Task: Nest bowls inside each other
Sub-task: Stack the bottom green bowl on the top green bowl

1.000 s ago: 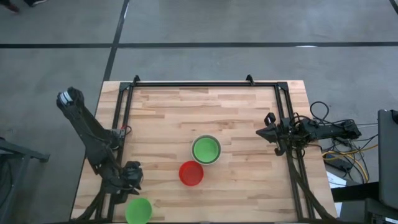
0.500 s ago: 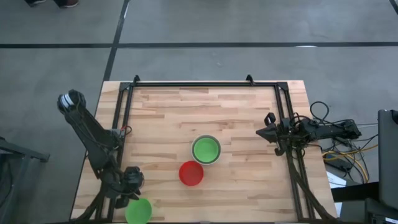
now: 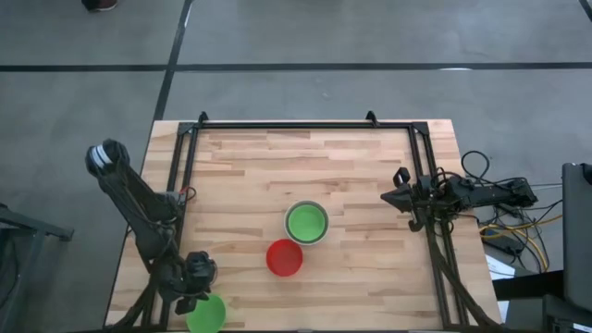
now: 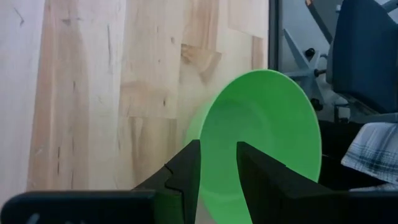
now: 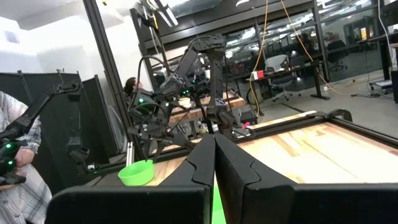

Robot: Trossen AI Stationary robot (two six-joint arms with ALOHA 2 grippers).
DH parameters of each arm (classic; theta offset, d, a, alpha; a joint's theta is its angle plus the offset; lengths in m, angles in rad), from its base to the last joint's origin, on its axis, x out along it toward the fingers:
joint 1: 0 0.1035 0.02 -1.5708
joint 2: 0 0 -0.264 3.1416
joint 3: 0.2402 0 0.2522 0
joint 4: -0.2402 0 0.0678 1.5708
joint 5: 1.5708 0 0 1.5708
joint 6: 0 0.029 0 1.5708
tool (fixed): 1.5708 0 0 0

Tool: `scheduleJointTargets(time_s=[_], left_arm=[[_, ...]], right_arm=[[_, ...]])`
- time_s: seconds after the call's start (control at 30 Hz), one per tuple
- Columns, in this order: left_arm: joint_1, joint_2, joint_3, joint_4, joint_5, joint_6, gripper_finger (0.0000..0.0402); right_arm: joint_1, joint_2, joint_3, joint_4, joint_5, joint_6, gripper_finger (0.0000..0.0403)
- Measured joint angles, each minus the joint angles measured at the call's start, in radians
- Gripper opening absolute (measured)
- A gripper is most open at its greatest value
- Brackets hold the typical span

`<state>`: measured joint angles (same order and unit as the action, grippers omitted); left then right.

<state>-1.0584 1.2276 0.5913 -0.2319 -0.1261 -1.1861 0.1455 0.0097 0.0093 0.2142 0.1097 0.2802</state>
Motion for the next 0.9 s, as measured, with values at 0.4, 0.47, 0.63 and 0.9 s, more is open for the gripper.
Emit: scheduleJointTargets(time_s=[0.4,0.47,0.63,0.9], left_arm=[[0.0,0.061,-0.007,0.001,0.001,-0.029,0.0108],[0.0,0.071,-0.007,0.001,0.001,-0.039,0.0108],[0.0,0.106,-0.008,0.008,0.005,-0.051,0.0108],[0.0,0.145,-0.006,0.04,0.03,-0.072,0.0106]], right_arm=[[0.0,0.0,0.0,0.0,0.0,0.0,0.0008],[0.0,0.0,0.0,0.0,0.0,0.0,0.0008],[0.0,0.0,0.0,0.0,0.0,0.0,0.0008],[0.0,0.0,0.0,0.0,0.0,0.0,0.0008]])
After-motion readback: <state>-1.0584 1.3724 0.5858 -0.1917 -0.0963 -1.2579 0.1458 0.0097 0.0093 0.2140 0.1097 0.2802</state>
